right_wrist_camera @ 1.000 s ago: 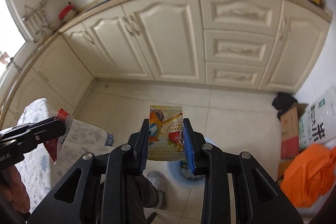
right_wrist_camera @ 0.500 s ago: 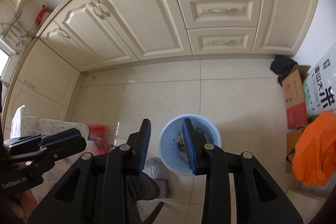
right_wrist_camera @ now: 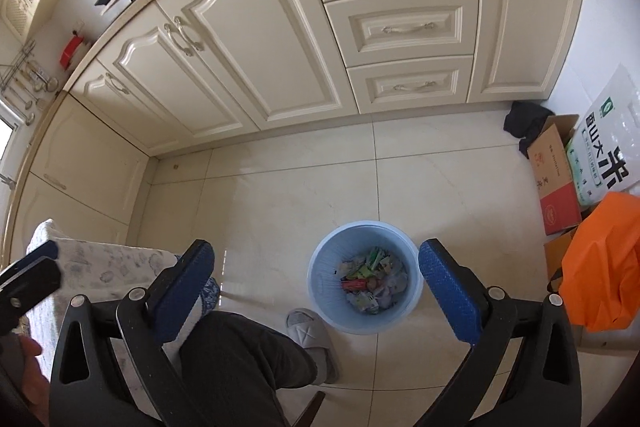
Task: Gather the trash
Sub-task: 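Move both tools back to the table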
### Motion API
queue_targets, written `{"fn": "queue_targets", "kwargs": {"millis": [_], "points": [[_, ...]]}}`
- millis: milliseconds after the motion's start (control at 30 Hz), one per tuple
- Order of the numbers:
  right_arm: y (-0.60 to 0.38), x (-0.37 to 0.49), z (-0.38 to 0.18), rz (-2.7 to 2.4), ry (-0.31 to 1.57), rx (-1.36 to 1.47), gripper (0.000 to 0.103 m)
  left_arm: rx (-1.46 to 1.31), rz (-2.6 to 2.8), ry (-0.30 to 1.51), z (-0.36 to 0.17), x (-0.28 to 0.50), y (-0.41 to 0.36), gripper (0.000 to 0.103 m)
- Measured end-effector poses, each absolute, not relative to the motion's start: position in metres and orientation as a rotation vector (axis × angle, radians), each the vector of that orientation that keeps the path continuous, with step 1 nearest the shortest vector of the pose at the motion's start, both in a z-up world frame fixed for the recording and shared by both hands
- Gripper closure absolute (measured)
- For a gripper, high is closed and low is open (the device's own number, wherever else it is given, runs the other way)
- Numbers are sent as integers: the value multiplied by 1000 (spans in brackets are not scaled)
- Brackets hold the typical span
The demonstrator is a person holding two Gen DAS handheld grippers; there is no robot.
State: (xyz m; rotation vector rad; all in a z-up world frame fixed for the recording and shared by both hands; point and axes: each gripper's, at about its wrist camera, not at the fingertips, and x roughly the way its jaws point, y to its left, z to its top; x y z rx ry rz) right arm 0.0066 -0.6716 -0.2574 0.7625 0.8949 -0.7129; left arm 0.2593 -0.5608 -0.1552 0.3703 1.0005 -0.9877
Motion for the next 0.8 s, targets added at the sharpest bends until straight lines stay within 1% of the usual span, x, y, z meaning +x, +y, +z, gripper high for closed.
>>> {"fn": "queue_targets", "kwargs": {"millis": [300, 400, 433, 567, 800], "points": [[-622, 46, -202, -604, 840, 671, 0, 252, -915, 893, -107, 241, -447, 1], [-597, 66, -181, -544, 820, 629, 0, 213, -876, 840, -85, 238, -392, 1], [-589, 72, -175, -526, 815, 614, 0, 202, -866, 825, -76, 234, -354, 1], [-548, 104, -148, -428, 792, 550, 0, 138, -790, 766, -54, 229, -280, 1], [-464, 160, -118, -247, 773, 436, 0, 54, -637, 685, -37, 210, -168, 1]]}}
